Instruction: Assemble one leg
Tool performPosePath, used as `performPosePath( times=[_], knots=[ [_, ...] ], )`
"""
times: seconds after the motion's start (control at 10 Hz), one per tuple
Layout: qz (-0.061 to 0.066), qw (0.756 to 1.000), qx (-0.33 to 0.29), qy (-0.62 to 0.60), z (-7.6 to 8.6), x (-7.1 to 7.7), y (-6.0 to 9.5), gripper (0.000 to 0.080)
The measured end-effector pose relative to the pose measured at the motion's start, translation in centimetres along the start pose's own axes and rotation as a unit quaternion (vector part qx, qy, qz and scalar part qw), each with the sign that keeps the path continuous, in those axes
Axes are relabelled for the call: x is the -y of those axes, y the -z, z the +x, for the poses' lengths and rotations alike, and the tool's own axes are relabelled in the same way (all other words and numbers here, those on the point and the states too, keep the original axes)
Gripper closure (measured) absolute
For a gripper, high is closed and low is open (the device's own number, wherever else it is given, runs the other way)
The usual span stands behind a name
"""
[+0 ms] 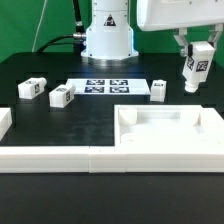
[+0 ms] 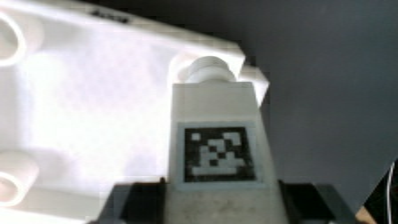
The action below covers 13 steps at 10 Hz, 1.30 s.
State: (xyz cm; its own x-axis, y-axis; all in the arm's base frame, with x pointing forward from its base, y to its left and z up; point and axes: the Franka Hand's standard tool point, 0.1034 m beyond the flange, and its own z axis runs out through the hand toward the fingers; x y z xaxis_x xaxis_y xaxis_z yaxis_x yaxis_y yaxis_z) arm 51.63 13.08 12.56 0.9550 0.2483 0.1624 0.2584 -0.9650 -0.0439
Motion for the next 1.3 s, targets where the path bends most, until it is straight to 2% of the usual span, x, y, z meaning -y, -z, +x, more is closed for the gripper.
performPosePath(
  times=[0.4,0.6,0.9,1.0,1.3],
  knots=[
    [0.001,1.0,0.003,0.002,0.0,0.0,-0.2,0.0506],
    [0.004,1.0,-0.009,0.012,4.4,-0.9,-0.6,0.0506],
    [0.006,0.999,-0.029,0.035,9.6,-2.6,-2.2,0.0506],
    [0.004,0.998,-0.041,0.044,10.2,-3.0,-2.3,0.0506],
    [0.0,0.997,-0.061,0.046,10.2,-3.0,-2.4,0.0506]
  ],
)
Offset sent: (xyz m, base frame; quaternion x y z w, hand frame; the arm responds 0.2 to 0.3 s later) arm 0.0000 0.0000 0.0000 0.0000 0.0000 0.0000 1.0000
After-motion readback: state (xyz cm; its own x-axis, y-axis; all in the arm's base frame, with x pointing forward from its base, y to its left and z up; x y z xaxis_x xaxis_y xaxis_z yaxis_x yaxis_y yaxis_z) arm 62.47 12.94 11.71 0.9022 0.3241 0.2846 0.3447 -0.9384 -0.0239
